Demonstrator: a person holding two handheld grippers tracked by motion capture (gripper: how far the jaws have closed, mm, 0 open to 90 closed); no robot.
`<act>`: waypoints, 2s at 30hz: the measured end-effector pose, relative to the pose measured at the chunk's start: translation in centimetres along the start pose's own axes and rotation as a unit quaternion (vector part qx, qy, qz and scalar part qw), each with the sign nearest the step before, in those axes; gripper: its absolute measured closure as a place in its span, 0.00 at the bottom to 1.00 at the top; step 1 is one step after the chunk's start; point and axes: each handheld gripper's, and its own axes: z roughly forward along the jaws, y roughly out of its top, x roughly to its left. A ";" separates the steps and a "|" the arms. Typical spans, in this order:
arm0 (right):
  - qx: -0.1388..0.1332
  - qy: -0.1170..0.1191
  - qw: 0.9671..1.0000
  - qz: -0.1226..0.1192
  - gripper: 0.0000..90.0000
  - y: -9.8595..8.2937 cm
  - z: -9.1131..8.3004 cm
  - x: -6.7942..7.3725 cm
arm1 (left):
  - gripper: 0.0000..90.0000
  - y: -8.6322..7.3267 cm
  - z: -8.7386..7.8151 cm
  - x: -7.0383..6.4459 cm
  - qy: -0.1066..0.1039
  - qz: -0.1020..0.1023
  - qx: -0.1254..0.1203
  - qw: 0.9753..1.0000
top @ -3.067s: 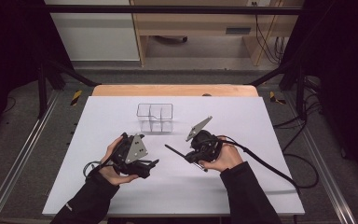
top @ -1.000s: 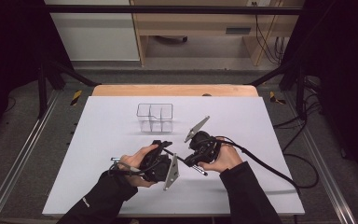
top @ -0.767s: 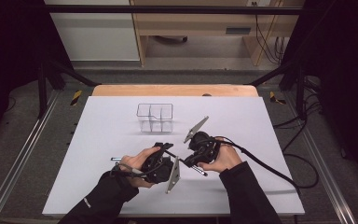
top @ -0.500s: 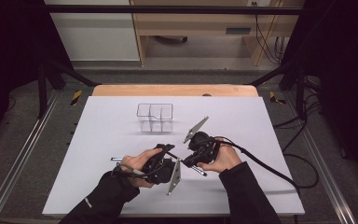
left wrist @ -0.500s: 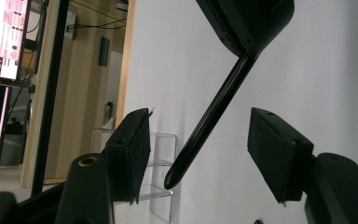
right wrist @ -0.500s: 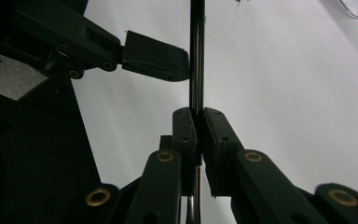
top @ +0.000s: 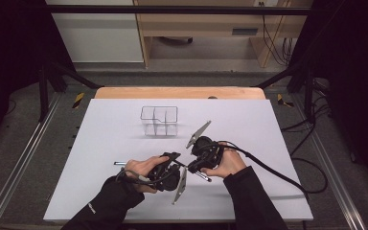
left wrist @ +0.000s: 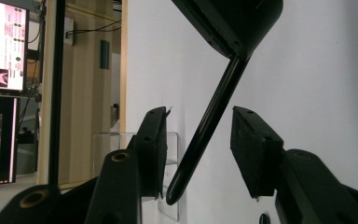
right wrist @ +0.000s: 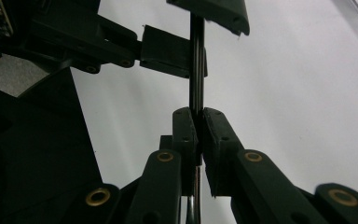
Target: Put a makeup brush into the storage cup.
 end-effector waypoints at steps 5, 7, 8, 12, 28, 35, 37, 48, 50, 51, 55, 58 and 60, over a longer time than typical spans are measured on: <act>0.002 0.001 1.000 0.000 0.93 0.2 0.2 0.1 | 0.72 -0.1 -0.1 0.0 -0.004 0.005 -0.001 1.000; 0.002 0.000 1.000 -0.003 0.93 0.2 0.2 0.1 | 0.75 -0.1 -0.1 0.0 -0.007 0.007 -0.001 1.000; 0.003 0.001 1.000 -0.003 0.93 0.2 0.1 0.1 | 0.77 -0.1 -0.1 0.0 -0.008 0.008 0.000 1.000; 0.004 0.000 1.000 -0.002 0.93 0.2 0.1 0.2 | 0.81 -0.1 0.0 0.0 -0.012 0.012 0.000 1.000; 0.002 0.005 1.000 -0.014 0.93 0.1 -0.1 0.2 | 0.90 0.0 -0.1 -0.4 -0.031 0.038 0.001 0.999; 0.001 0.005 1.000 -0.015 0.92 0.0 -0.2 0.3 | 0.92 0.0 -0.1 -0.6 -0.035 0.041 0.000 0.999; -0.001 0.005 1.000 -0.018 0.92 0.1 -0.2 0.2 | 0.92 0.0 -0.1 -0.6 -0.036 0.039 -0.001 0.999; -0.052 -0.024 0.998 -0.004 0.81 -0.3 -1.9 -0.2 | 0.92 -0.4 -0.3 -0.5 -0.040 0.017 0.001 0.999; -0.073 -0.038 0.997 -0.002 0.76 -0.6 -2.3 -0.5 | 0.92 -0.7 -0.2 -0.6 -0.042 0.009 0.004 0.999; -0.086 -0.046 0.995 0.000 0.73 -0.8 -2.6 -0.7 | 0.92 -0.8 -0.2 -0.6 -0.043 0.008 0.006 0.999; -0.126 -0.071 0.989 0.011 0.62 -1.3 -3.3 -1.0 | 0.92 -1.3 -0.3 -0.6 -0.046 -0.011 0.006 0.999; -0.150 -0.087 0.985 0.018 0.54 -1.6 -3.9 -1.1 | 0.92 -1.6 -0.4 -0.6 -0.048 -0.027 0.008 0.998; -0.158 -0.101 0.982 0.021 0.49 -1.9 -4.1 -1.3 | 0.92 -1.8 -0.4 -0.6 -0.049 -0.037 0.009 0.998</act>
